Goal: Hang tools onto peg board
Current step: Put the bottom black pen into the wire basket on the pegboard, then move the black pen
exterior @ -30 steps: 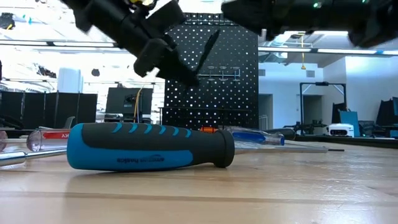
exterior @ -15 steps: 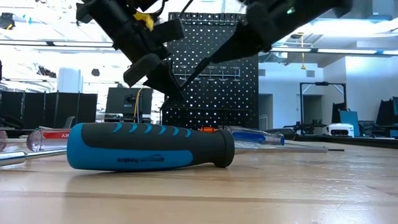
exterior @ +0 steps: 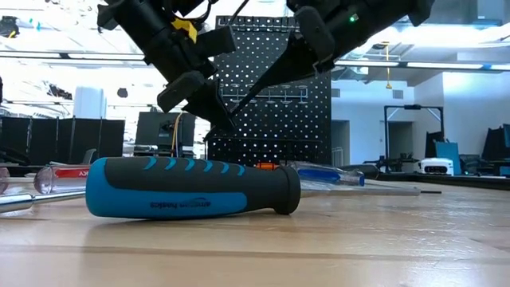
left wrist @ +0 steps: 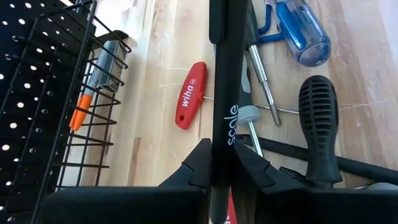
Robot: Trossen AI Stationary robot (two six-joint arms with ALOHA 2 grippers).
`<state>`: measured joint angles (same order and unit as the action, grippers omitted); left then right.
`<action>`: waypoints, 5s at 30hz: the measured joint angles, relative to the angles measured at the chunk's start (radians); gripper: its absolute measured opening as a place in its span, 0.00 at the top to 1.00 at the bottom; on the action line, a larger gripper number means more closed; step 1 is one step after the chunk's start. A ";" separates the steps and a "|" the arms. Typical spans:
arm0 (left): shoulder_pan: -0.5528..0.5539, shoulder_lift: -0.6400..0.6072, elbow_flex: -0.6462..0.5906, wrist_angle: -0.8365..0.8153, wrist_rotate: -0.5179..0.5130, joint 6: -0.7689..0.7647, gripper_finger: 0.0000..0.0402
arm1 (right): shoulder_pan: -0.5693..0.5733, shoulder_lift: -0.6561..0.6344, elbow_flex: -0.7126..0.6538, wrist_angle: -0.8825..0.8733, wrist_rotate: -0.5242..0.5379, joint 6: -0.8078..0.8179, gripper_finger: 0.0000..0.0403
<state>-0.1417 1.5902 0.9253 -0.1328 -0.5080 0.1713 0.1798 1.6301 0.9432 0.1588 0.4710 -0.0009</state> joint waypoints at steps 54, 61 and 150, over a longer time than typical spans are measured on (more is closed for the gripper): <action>-0.016 -0.378 -0.162 -0.199 -0.240 -0.218 0.68 | -0.686 0.012 -0.341 0.695 -0.608 0.164 0.90; -0.016 -0.378 -0.162 -0.190 -0.240 -0.213 0.68 | -0.689 0.012 -0.341 0.693 -0.598 0.142 0.88; -0.195 -0.378 -0.486 0.143 -0.237 -0.427 0.68 | -0.045 0.472 0.299 -0.107 -0.469 -0.112 0.45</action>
<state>-0.3363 1.2121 0.4393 0.0097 -0.7452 -0.2558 0.1351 2.1019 1.2424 0.0520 0.0018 -0.1128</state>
